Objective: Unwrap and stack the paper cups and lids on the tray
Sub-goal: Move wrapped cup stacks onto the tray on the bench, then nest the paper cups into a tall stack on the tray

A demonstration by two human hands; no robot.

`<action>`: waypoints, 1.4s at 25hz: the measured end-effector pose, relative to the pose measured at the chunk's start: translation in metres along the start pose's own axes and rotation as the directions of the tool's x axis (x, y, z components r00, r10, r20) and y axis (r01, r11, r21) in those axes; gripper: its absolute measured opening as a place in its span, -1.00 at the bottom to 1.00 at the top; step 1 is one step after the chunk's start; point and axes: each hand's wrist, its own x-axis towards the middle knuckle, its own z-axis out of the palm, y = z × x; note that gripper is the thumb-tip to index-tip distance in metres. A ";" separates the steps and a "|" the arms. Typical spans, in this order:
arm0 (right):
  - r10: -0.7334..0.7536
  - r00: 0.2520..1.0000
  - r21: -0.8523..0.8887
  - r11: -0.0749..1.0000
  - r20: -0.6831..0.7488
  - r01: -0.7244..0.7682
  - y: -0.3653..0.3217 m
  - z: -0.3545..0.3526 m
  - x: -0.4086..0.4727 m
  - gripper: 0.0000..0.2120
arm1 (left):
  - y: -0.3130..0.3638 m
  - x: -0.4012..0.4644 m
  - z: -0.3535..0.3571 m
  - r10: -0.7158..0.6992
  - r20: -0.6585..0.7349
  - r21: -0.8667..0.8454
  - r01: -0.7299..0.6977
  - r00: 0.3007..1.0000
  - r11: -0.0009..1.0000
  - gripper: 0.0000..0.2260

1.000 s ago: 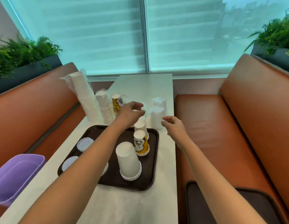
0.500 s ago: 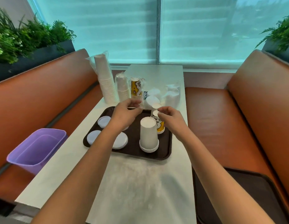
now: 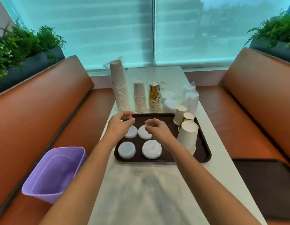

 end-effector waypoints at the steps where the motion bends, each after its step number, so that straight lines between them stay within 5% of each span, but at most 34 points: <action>1: 0.020 1.000 -0.005 1.000 -0.018 -0.020 0.001 0.008 0.000 -0.78 | -0.003 0.006 -0.006 -0.004 0.025 0.001 0.004 1.000 1.000 -0.81; 8: 0.136 0.983 -0.074 0.987 -0.125 -0.146 0.009 0.011 0.008 -0.80 | -0.019 0.033 -0.012 -0.022 0.131 -0.006 0.023 0.991 1.000 -0.82; 15: 0.175 0.974 -0.110 0.975 -0.146 -0.192 0.011 -0.004 0.033 -0.80 | -0.021 0.068 0.003 -0.026 0.097 0.031 0.023 0.995 0.999 -0.74; 26: 0.027 0.999 -0.135 0.990 -0.043 -0.032 -0.041 0.022 0.160 -0.71 | 0.013 0.204 -0.020 0.065 -0.268 0.136 -0.029 0.961 0.990 -0.34; 28: 0.092 0.996 0.003 0.996 0.015 -0.092 -0.049 0.040 0.194 -0.68 | 0.019 0.241 -0.034 0.089 -0.300 0.119 -0.056 0.950 0.991 -0.29; 31: 0.349 0.910 0.451 0.791 0.223 -0.413 -0.056 0.067 0.233 -0.71 | 0.019 0.281 -0.046 0.093 -0.270 0.089 -0.071 0.958 0.994 -0.18; 35: 0.504 0.798 0.681 0.458 0.330 -0.571 -0.047 0.092 0.280 -0.53 | 0.008 0.314 -0.049 0.208 -0.201 0.054 -0.201 0.957 0.978 0.04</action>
